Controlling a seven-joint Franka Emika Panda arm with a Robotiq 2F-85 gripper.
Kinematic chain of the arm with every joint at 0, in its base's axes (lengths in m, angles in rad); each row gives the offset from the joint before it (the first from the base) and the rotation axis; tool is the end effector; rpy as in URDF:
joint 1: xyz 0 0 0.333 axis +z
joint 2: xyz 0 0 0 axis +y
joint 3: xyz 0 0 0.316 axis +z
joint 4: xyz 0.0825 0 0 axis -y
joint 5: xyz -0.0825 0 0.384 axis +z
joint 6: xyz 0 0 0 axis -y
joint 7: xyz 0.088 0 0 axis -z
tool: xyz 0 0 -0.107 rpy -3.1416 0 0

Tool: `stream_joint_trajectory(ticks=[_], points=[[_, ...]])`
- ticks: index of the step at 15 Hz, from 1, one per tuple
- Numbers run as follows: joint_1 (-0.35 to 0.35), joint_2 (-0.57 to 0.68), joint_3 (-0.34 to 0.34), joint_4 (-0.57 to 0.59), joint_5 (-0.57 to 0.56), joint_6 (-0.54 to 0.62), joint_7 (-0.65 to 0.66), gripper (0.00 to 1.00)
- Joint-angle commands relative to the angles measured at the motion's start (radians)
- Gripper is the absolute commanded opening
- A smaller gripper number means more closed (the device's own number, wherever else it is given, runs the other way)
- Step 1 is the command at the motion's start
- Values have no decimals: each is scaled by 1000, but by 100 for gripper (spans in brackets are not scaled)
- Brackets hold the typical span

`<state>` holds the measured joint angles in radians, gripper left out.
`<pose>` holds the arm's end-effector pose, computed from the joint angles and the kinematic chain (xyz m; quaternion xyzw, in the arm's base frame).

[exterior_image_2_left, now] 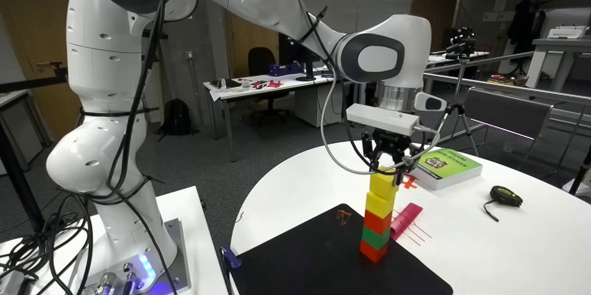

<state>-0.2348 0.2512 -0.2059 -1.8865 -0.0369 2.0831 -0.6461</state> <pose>0.5521 -0.2559 0.3735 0.9923 0.1143 -0.0426 0.0225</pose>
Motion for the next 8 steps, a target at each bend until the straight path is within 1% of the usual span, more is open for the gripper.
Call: stream_joint_trajectory(ticks=[1,8], points=[[-13,-25,15,-23,-22,21,10,30],[-13,-25,15,-24,-31,20,11,30]])
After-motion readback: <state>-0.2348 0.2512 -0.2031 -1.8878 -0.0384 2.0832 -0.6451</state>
